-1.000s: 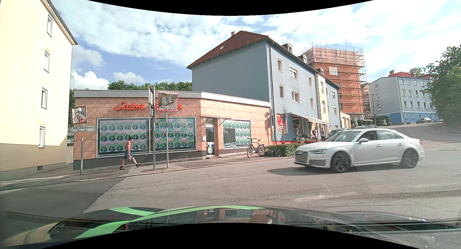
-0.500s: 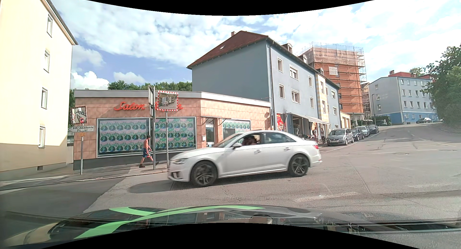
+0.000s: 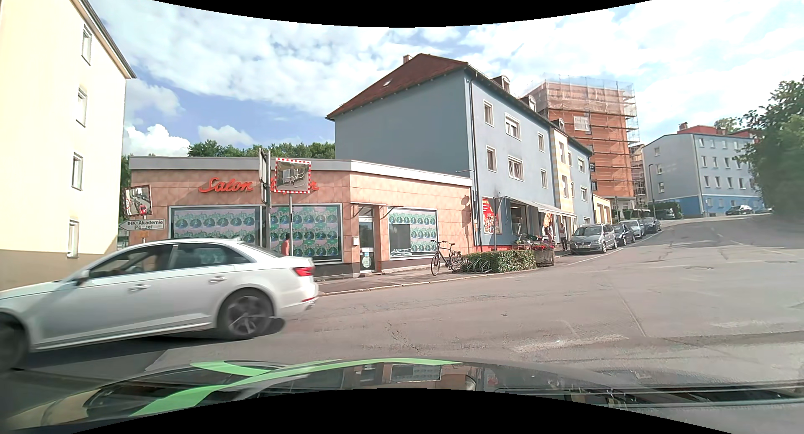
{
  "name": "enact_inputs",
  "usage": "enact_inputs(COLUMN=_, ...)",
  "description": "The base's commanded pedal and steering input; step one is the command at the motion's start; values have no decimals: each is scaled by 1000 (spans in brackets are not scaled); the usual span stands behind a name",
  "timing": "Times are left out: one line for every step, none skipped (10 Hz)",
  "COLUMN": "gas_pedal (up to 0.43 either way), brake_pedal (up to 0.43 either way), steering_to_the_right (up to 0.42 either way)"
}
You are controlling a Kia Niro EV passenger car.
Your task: Follow the waypoints while adhering to traffic rules and regulations
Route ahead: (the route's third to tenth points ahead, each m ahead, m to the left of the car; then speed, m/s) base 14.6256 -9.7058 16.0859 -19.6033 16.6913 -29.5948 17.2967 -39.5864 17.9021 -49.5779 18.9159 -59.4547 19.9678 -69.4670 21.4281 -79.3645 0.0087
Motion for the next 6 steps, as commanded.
enact_inputs(gas_pedal=209, brake_pedal=146, steering_to_the_right=273)
enact_inputs(gas_pedal=209, brake_pedal=128, steering_to_the_right=273)
enact_inputs(gas_pedal=209, brake_pedal=79, steering_to_the_right=273)
enact_inputs(gas_pedal=209, brake_pedal=67, steering_to_the_right=273)
enact_inputs(gas_pedal=209, brake_pedal=67, steering_to_the_right=273)
enact_inputs(gas_pedal=209, brake_pedal=61, steering_to_the_right=275)
